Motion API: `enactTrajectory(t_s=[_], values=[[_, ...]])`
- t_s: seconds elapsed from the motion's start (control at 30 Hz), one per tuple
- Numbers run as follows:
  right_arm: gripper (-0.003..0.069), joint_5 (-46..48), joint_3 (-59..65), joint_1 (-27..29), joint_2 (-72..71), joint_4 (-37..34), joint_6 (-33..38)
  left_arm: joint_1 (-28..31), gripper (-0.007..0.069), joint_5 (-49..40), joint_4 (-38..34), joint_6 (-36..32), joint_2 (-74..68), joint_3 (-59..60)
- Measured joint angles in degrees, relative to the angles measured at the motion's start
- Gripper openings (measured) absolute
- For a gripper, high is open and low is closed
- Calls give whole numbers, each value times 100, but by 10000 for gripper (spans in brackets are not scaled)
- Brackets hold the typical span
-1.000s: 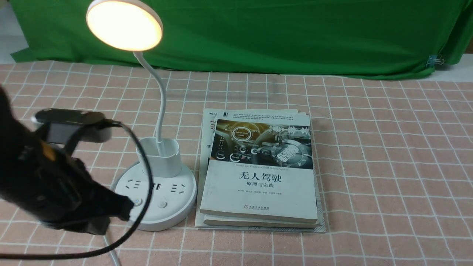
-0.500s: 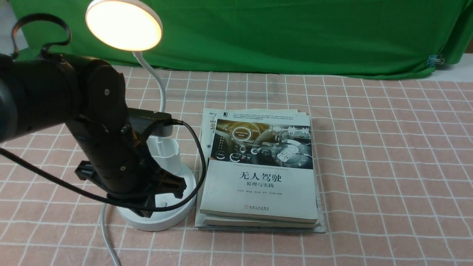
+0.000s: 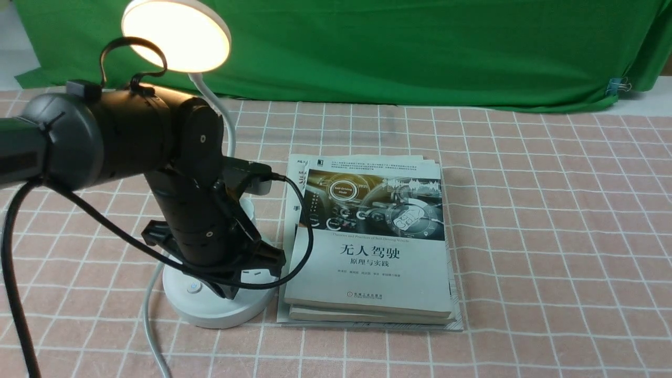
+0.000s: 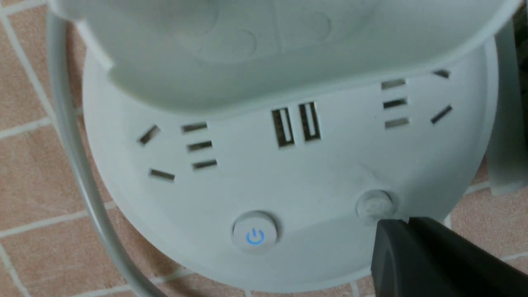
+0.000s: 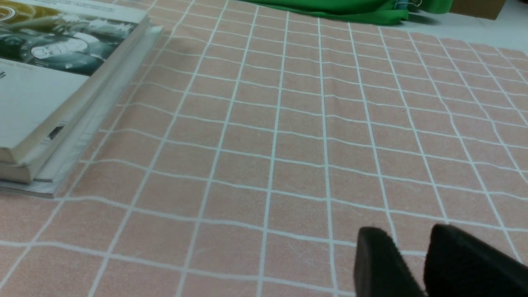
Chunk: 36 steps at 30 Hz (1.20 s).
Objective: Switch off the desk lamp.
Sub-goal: Use the left arm to press the button switch on the lamp holder
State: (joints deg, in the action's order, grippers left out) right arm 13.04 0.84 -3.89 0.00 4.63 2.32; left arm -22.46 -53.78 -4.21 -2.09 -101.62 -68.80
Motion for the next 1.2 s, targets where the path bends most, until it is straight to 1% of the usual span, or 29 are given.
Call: enactTrajectory(t_s=[0.2, 0.97, 1.2], values=[[241, 0, 0, 0, 0, 0, 0, 0, 6, 205, 12, 0, -38, -5], [241, 0, 0, 0, 0, 0, 0, 0, 6, 350, 132, 5, -189, -29], [241, 0, 0, 0, 0, 0, 0, 0, 6, 484, 116, 6, -183, 121]])
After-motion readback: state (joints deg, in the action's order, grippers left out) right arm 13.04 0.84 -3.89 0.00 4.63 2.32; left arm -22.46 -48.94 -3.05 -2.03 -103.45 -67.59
